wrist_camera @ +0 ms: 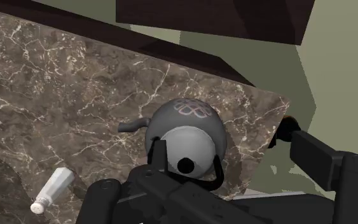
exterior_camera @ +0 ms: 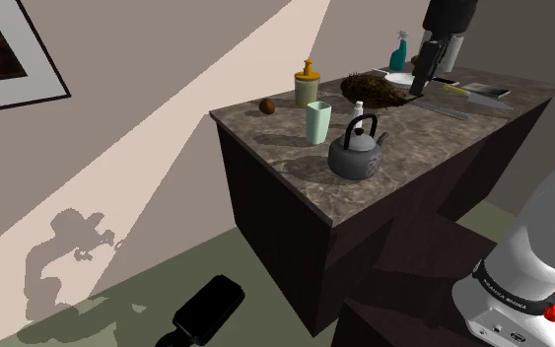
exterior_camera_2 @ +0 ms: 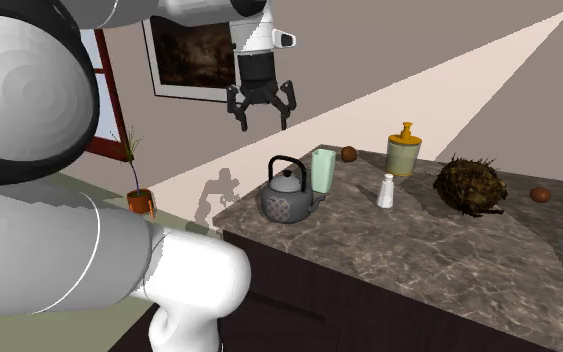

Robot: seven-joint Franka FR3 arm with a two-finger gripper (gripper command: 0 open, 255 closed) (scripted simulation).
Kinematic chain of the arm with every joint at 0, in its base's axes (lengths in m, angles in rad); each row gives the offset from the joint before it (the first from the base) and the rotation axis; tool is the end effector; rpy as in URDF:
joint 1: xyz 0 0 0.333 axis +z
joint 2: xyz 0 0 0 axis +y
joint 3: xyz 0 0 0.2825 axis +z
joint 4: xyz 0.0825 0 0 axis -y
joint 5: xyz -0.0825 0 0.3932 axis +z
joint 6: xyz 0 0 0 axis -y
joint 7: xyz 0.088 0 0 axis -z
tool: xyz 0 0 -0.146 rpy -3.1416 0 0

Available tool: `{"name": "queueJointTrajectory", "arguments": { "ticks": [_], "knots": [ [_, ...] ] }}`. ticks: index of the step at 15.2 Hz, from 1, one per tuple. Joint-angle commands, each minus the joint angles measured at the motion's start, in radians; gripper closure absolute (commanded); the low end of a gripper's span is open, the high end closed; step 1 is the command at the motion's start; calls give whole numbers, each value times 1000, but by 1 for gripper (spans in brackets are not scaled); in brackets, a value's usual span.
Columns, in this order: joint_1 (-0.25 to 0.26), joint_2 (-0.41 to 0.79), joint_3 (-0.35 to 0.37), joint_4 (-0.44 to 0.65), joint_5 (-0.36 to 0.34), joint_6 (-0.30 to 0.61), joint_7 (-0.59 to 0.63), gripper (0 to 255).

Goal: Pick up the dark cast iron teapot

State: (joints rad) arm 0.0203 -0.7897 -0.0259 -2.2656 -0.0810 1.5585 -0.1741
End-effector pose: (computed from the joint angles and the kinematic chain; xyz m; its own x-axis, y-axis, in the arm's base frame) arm 0.3409 -0.0156 0.5718 0.9825 0.1724 0.0703 0.1671 -0.9830 0.0755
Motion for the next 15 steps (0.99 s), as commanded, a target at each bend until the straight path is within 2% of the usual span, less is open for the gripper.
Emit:
{"name": "queueJointTrajectory", "arguments": {
  "ticks": [1,7,13,15],
  "knots": [
    [0,0,0,0,0,0,0,0],
    [123,168,-114,-2,-97,155,-424,0],
    [239,350,-195,20,-154,308,-827,0],
    [249,369,-202,10,-159,337,-864,0]
  ]
}}
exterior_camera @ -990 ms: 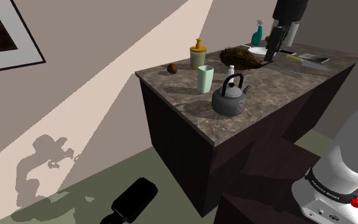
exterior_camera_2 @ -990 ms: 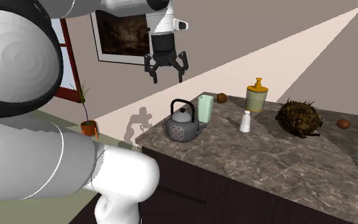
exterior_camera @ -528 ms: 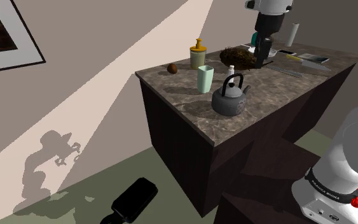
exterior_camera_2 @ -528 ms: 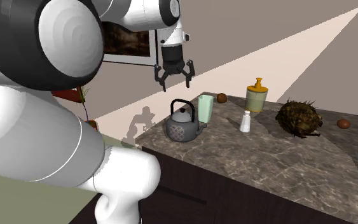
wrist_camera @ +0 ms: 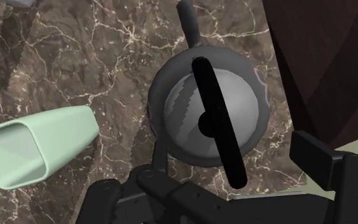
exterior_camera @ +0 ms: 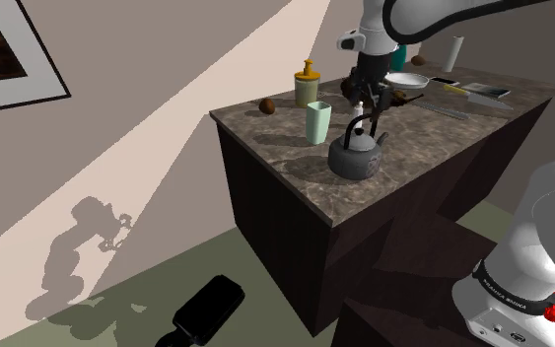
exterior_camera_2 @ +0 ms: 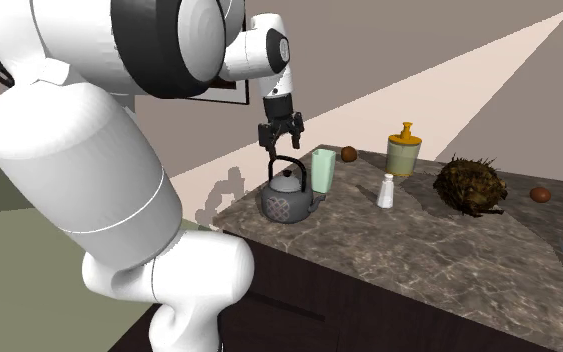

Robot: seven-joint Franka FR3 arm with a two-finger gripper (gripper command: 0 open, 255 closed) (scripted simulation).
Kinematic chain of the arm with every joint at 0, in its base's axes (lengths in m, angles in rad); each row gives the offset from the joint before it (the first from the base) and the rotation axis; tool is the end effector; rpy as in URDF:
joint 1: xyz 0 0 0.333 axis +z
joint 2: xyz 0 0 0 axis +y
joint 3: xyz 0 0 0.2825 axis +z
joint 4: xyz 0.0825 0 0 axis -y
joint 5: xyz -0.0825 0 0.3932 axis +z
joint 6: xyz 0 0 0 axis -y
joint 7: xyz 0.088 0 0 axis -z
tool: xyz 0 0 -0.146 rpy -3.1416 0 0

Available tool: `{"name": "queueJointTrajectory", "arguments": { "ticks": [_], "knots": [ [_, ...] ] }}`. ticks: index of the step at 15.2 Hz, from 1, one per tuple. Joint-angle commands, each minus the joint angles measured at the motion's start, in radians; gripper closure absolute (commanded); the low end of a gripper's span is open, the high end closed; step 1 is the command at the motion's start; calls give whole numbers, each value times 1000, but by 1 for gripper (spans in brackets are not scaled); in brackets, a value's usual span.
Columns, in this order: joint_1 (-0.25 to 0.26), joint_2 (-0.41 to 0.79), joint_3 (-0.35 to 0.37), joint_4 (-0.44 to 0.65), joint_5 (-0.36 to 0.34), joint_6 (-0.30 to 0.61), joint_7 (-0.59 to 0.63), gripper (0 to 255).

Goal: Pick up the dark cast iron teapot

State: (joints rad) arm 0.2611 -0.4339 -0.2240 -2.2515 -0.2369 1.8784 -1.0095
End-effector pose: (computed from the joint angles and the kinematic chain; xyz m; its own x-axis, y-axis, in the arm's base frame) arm 0.4578 -0.0126 0.4632 0.4293 0.8988 -0.0882 0.9008 -0.4191 0.1139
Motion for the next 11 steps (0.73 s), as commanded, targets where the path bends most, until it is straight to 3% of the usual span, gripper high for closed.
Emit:
{"name": "queueJointTrajectory", "arguments": {
  "ticks": [1,8,9,11],
  "knots": [
    [8,14,-5,-16,-4,31,-27,0],
    [5,25,-12,-82,-12,106,-17,0],
    [5,25,-11,-82,-12,106,-17,255],
    [5,24,-11,-83,-12,107,-16,255]
  ]
}}
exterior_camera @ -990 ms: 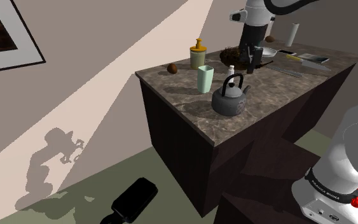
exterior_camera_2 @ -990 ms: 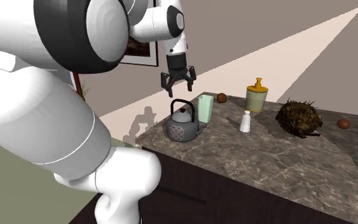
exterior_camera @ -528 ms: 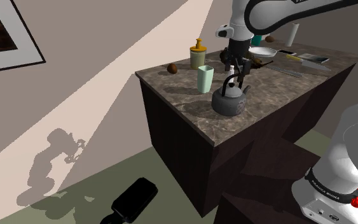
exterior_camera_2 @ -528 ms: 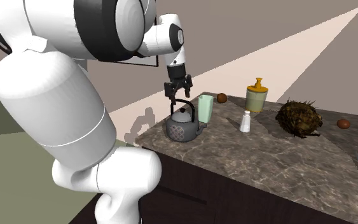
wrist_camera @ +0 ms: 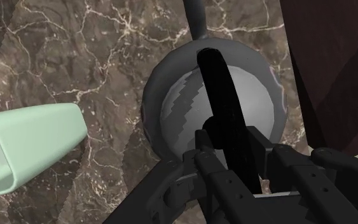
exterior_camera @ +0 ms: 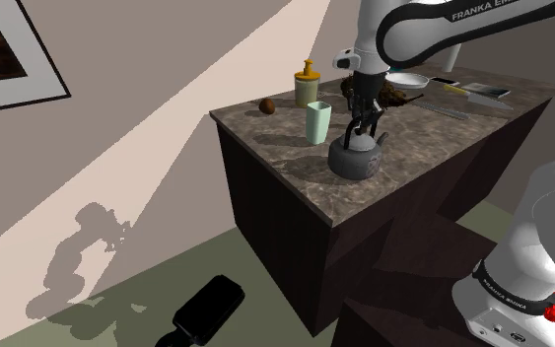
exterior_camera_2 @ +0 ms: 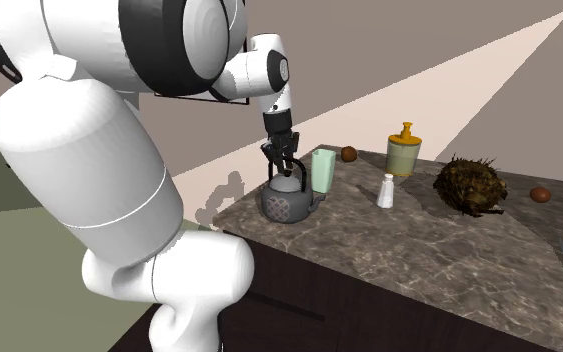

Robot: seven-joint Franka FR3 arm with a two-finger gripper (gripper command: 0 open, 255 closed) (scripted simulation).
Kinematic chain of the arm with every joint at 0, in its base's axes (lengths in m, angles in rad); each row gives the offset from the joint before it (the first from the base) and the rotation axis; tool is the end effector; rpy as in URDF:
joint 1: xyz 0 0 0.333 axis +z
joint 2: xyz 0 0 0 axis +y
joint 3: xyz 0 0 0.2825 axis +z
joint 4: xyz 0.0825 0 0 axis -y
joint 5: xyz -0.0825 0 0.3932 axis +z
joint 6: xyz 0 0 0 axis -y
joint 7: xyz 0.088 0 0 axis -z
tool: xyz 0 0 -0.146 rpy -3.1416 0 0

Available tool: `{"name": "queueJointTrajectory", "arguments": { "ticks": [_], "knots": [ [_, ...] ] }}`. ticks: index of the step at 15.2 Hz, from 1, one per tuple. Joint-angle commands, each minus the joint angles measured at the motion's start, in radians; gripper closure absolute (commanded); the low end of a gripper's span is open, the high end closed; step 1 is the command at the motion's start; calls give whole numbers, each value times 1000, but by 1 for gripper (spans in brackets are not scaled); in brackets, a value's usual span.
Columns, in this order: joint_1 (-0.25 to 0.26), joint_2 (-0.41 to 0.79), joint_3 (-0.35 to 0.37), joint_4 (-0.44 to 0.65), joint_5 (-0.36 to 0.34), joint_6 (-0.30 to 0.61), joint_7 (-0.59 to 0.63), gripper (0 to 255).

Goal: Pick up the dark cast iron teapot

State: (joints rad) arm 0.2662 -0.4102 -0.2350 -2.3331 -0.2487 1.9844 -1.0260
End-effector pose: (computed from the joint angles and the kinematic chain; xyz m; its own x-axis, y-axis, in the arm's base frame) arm 0.4604 -0.0096 0.4220 0.3955 0.9137 -0.0937 0.9160 -0.3848 0.1139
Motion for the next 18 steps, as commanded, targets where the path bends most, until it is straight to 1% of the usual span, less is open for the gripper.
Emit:
{"name": "queueJointTrajectory", "arguments": {
  "ticks": [1,7,18],
  "knots": [
    [0,0,0,-2,0,1,0,255],
    [0,1,-1,0,0,0,0,255],
    [5,-14,13,134,14,-148,-20,255]
  ]
}}
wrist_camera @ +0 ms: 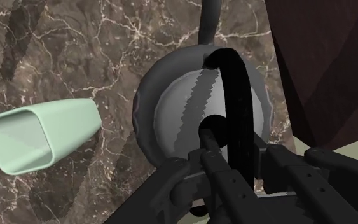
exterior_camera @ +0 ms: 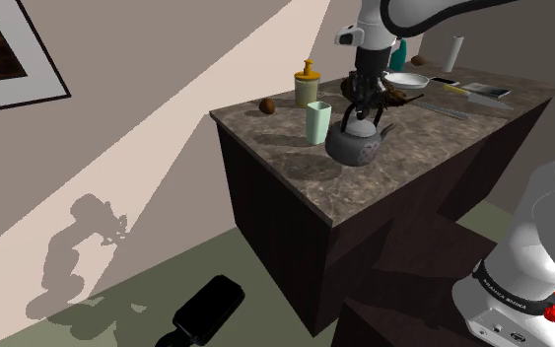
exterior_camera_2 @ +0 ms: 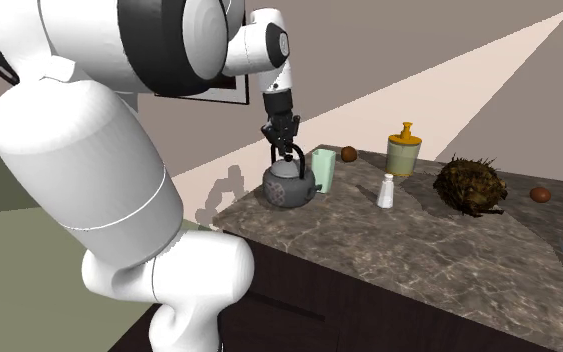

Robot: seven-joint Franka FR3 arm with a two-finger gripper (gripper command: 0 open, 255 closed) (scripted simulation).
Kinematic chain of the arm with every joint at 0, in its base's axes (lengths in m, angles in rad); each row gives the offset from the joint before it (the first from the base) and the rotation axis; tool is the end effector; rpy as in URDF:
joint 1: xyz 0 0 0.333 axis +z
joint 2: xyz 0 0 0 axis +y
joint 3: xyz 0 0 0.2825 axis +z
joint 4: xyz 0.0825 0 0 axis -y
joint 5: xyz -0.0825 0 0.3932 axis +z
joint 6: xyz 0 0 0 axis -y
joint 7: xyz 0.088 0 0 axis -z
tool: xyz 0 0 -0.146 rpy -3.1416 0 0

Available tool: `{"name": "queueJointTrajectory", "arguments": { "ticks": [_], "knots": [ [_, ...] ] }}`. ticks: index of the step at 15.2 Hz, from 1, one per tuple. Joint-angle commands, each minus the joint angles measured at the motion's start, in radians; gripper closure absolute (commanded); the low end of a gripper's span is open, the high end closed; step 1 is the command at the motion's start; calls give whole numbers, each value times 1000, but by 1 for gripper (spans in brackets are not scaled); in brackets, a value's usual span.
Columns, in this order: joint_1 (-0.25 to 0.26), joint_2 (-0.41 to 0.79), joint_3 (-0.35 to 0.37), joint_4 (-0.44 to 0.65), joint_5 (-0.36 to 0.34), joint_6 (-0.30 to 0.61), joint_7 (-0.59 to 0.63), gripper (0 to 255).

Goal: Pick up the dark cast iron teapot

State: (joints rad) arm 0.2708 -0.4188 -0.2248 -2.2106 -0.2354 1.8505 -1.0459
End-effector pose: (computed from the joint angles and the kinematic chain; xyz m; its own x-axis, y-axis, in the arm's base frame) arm 0.4623 -0.0101 0.4741 0.3952 0.9136 -0.0956 0.9164 -0.3848 0.1103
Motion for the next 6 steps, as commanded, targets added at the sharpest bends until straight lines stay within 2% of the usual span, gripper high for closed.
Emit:
{"name": "queueJointTrajectory", "arguments": {
  "ticks": [1,6],
  "knots": [
    [1,-5,4,25,2,-27,-2,255],
    [2,-4,7,68,6,-69,-8,255]
  ]
}}
